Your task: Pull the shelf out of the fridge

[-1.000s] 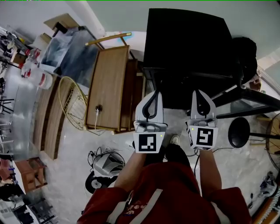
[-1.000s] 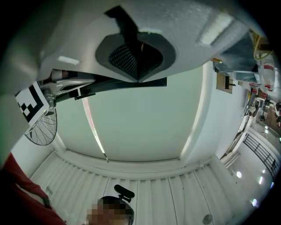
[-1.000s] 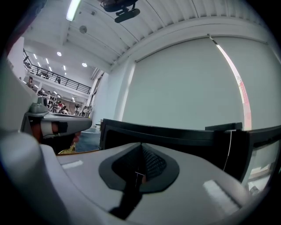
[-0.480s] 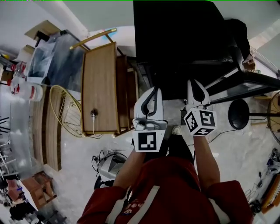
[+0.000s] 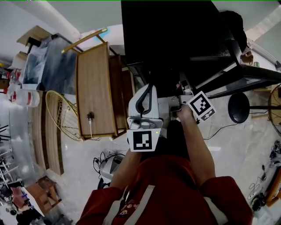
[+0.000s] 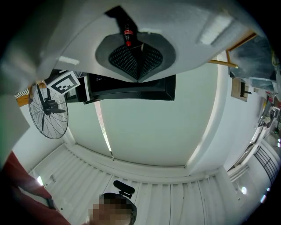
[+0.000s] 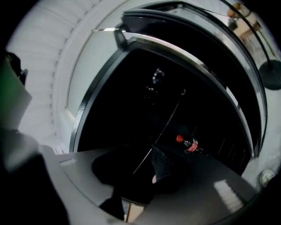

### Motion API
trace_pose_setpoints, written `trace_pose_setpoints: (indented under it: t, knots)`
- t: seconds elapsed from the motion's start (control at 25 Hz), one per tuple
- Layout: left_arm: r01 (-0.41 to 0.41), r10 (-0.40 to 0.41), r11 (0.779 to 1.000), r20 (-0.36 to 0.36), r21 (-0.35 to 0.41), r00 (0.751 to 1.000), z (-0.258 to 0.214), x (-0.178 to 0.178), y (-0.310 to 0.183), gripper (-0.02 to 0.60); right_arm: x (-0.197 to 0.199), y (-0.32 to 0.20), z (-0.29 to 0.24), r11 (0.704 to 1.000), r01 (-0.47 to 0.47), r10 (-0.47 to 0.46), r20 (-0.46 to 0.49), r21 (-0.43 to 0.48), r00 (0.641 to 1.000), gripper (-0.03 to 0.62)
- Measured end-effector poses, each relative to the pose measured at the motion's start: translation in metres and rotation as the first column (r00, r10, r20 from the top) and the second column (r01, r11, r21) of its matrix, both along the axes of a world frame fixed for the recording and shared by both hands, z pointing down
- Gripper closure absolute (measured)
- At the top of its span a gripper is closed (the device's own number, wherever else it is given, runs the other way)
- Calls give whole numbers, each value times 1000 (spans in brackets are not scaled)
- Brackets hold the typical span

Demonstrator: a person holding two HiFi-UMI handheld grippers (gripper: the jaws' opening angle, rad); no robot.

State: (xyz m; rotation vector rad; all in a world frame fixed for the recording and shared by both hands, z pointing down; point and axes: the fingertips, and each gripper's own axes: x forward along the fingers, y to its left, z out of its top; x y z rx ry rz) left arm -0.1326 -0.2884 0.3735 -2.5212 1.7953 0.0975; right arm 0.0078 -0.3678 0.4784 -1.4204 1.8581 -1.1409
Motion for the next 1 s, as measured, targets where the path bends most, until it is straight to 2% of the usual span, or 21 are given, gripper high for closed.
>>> trace_pose_setpoints:
  t: [0.16,0.36,0.68,1.0]
  knots:
    - [9,-9,1000,9,-8,1000,3,3,-10,581,2,-19,17,999,-23,26,154,-22,988,433]
    - [18,-18,1000,21,-17,1000,4,13,-20,581,8,-45,31,998,-41,52,320,-40,946,410]
    - [35,-33,999,36,-36,999,9,20,-33,581,14,-77,44,997,-56,75,386,-59,920,404]
    - [44,-43,999,41,-32,998,11,24,-44,581,18,-102,47,996,-67,81,401,-51,913,422]
